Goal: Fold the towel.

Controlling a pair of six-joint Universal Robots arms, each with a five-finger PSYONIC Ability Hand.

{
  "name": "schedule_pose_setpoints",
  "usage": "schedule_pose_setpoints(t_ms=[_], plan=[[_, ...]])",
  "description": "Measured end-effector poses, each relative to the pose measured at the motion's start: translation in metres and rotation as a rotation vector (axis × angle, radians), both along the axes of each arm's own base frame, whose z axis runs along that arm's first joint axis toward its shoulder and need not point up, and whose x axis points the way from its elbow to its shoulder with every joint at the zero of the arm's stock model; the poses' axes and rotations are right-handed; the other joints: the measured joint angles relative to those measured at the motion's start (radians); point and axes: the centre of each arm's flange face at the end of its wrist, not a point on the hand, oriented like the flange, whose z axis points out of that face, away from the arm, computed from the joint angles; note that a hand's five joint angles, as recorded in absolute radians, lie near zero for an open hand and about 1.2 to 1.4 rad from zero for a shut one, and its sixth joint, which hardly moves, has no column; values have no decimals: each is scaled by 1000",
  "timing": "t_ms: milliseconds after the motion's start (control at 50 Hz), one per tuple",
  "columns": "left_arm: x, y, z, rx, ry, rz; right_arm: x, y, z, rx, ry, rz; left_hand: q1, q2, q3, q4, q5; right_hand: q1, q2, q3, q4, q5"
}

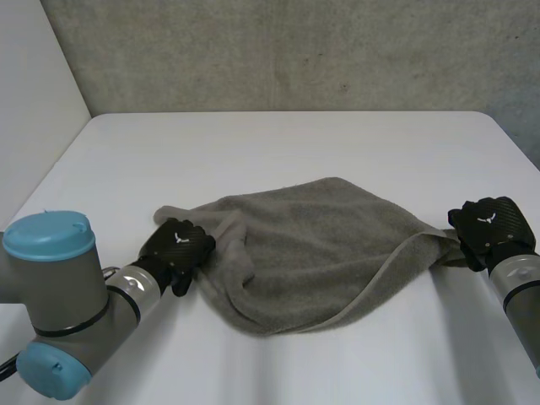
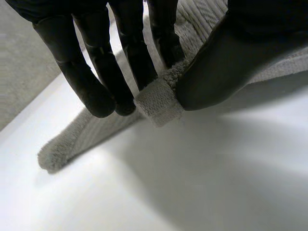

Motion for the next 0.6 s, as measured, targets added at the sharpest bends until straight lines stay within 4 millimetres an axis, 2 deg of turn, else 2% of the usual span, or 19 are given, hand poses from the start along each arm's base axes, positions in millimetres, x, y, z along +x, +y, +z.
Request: schedule_pose_setpoints(t_ms=[220, 280, 380, 560, 600], plan=[[0, 2, 12, 7, 70, 15, -1, 0, 2, -4, -5, -3, 0, 0, 1, 0, 0, 0, 0, 0, 0, 0], [0, 1, 23, -21, 86, 20, 0, 0, 10, -22, -11, 0, 0, 0, 1, 0, 0, 0, 0, 0, 0, 0], [4, -3, 60, -131, 133, 41, 2, 5, 44, -98, -39, 27, 0, 0, 2, 0, 0, 0, 0, 0, 0, 0], [46, -12, 182, -449, 357, 221, 10, 18, 157, -253, -258, 124, 0, 0, 4, 0, 4, 0, 0, 3, 0, -1], [53, -11, 197, -478, 396, 245, 11, 21, 174, -247, -287, 139, 0, 0, 4, 0, 5, 0, 0, 5, 0, -1]])
